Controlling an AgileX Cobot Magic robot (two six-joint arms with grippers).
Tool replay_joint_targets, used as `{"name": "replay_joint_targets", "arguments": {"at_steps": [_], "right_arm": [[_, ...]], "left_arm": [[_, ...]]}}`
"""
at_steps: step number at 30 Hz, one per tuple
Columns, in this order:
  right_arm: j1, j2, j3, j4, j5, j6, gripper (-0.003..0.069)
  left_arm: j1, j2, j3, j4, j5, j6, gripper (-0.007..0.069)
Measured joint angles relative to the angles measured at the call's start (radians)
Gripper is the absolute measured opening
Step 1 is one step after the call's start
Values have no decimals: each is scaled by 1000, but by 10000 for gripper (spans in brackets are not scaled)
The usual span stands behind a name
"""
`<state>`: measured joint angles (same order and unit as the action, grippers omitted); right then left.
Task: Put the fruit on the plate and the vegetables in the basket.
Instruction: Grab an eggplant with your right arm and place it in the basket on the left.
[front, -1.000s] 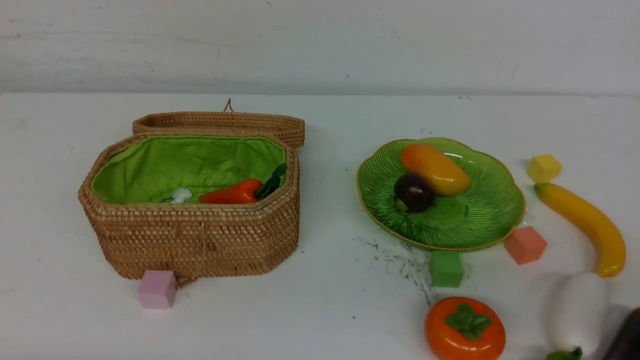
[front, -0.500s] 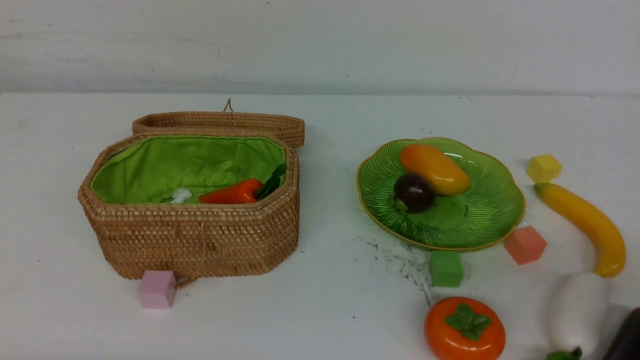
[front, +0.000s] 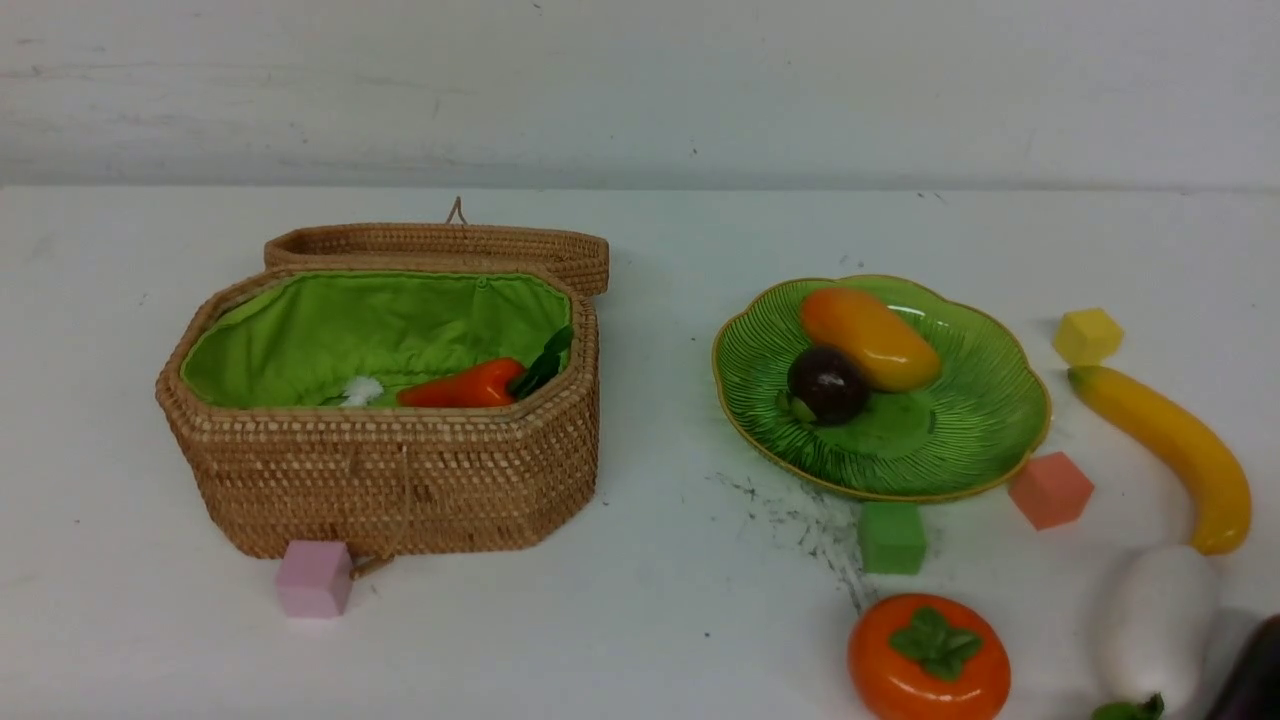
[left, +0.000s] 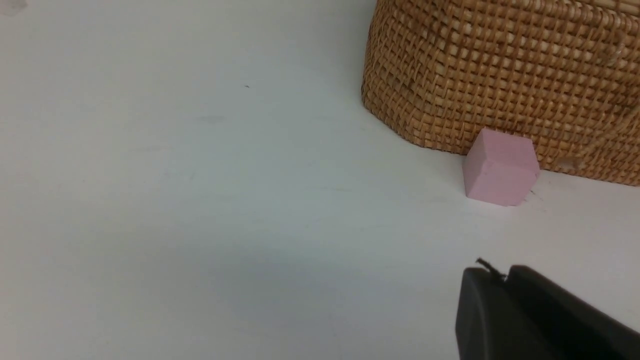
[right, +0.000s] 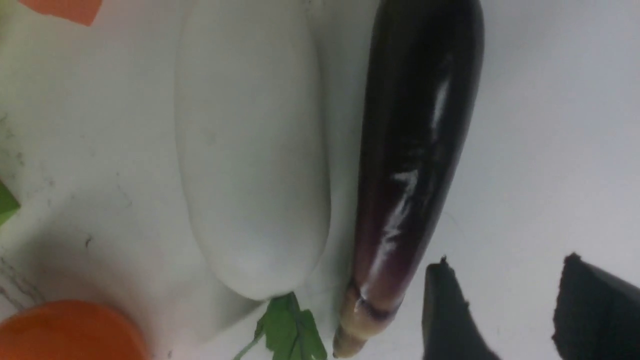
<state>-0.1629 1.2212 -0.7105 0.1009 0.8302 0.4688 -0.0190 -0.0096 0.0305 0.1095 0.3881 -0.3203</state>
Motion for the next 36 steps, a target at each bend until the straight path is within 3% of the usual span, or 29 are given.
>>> {"name": "replay_joint_targets", "arguments": {"at_steps": [12, 21, 31, 36], "right_arm": [[0, 240, -3, -9, -233, 7, 342], [0, 255, -10, -3, -242, 10, 348], [0, 282, -5, -28, -242, 10, 484], [0, 282, -4, -53, -242, 10, 496]], "left_arm": [[0, 0, 0, 0, 0, 0, 47], [0, 0, 0, 0, 0, 0, 57], [0, 0, 0, 0, 0, 0, 69], [0, 0, 0, 0, 0, 0, 74]]}}
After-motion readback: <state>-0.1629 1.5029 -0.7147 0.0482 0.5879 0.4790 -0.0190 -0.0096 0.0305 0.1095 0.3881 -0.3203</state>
